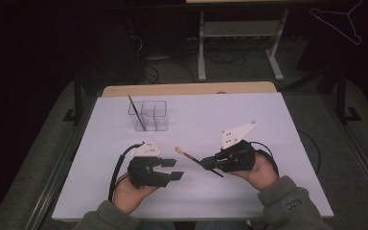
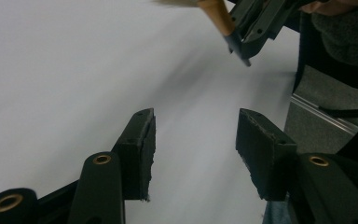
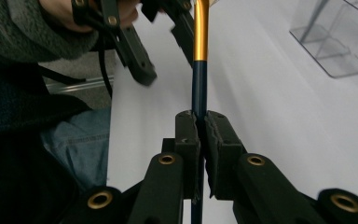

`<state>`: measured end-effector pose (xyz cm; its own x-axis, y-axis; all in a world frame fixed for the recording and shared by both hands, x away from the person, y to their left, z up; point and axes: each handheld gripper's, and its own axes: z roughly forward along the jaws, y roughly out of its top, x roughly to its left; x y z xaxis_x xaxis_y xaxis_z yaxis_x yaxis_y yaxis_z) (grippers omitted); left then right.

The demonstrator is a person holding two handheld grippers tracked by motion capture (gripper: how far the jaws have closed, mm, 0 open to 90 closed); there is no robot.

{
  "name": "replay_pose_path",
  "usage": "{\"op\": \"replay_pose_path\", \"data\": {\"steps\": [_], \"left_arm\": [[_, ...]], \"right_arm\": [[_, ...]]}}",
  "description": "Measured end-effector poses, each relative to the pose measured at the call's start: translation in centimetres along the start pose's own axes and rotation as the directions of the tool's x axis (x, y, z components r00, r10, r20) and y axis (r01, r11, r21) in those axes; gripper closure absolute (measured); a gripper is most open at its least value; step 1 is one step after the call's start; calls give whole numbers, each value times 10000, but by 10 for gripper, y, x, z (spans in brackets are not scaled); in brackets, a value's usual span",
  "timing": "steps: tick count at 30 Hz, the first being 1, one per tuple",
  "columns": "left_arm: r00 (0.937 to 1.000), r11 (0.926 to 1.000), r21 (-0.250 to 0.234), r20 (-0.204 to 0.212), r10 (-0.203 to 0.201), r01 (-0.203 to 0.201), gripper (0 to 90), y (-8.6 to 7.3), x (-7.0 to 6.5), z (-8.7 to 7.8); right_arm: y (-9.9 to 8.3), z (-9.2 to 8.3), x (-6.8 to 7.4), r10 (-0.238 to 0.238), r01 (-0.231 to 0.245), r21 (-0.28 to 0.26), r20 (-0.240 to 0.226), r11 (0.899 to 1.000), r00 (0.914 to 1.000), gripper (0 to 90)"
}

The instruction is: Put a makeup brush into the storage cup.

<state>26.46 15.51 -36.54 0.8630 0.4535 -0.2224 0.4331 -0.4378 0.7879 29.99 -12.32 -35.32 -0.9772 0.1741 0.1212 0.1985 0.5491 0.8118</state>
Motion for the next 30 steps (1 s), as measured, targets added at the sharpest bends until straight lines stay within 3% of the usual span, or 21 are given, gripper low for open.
{"op": "replay_pose_path", "data": {"steps": [6, 14, 21, 24, 30], "left_arm": [[9991, 9997, -233, 427, -38, 48, 520, 2, -1, 2], [9976, 9971, -683, 637, -280, 323, 580, 4, 2, -3], [9954, 9947, -891, 853, -436, 512, 666, 3, 4, -5], [9908, 9924, -953, 1180, -665, 779, 700, 2, 6, -4], [9860, 9906, -1010, 1479, -772, 927, 767, 2, 9, -4]], "right_arm": [[2, 13, 4, 48, -58, -327, -291, 9994, 9996, 830], [-1, 27, 6, 97, -125, -505, -555, 9986, 9984, 830], [-1, 32, 9, -7, -20, -496, -541, 9988, 9985, 830], [-1, 32, 9, -221, 203, -444, -405, 9988, 9989, 830], [0, 32, 11, -484, 474, -360, -291, 9982, 9984, 830]]}}
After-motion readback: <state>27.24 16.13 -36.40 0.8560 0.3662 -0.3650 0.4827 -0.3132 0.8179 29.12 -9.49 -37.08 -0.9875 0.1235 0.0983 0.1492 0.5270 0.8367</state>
